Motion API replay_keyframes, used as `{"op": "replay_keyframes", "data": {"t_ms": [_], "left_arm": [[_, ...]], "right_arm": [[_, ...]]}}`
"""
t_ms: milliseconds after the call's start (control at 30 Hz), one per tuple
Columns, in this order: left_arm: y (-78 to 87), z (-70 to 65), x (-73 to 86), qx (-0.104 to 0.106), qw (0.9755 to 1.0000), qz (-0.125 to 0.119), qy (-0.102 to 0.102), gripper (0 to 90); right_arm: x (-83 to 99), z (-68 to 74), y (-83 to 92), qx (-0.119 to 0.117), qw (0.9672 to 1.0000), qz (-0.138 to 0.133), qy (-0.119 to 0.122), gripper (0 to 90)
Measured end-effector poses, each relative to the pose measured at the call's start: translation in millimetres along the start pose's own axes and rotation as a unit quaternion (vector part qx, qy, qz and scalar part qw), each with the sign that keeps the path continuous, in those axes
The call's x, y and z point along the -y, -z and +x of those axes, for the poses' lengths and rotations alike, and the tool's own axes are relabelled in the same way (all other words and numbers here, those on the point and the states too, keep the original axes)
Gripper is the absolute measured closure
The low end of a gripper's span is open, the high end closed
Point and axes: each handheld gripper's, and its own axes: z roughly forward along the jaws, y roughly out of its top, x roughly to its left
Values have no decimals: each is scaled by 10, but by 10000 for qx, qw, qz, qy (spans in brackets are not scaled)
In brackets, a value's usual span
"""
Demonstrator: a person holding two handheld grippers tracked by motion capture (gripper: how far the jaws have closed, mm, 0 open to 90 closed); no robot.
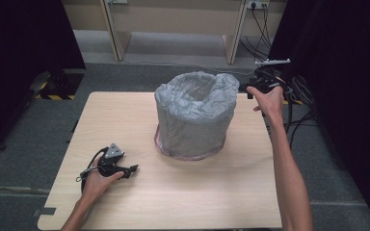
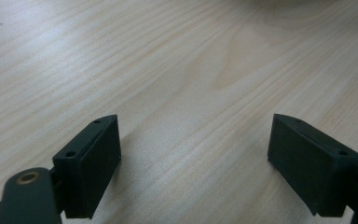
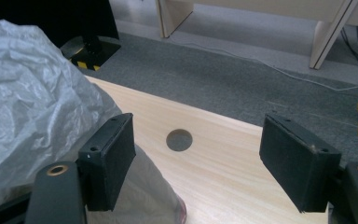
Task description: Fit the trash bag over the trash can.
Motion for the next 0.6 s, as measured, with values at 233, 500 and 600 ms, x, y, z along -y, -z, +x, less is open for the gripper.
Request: {"op": "replay_keyframes", "data": {"t_ms": [233, 500, 600], "left_arm": [[2, 0, -1, 3, 10000, 12, -5, 163], [2, 1, -1, 3, 10000, 17, -9, 163], [2, 0, -1, 2, 10000, 11, -4, 163]], "right_arm": [[-45, -71, 57, 72, 9999, -20, -146, 260], [-112, -34, 117, -23, 9999, -118, -123, 258], [-169, 33, 128, -115, 9997, -207, -20, 256]]}}
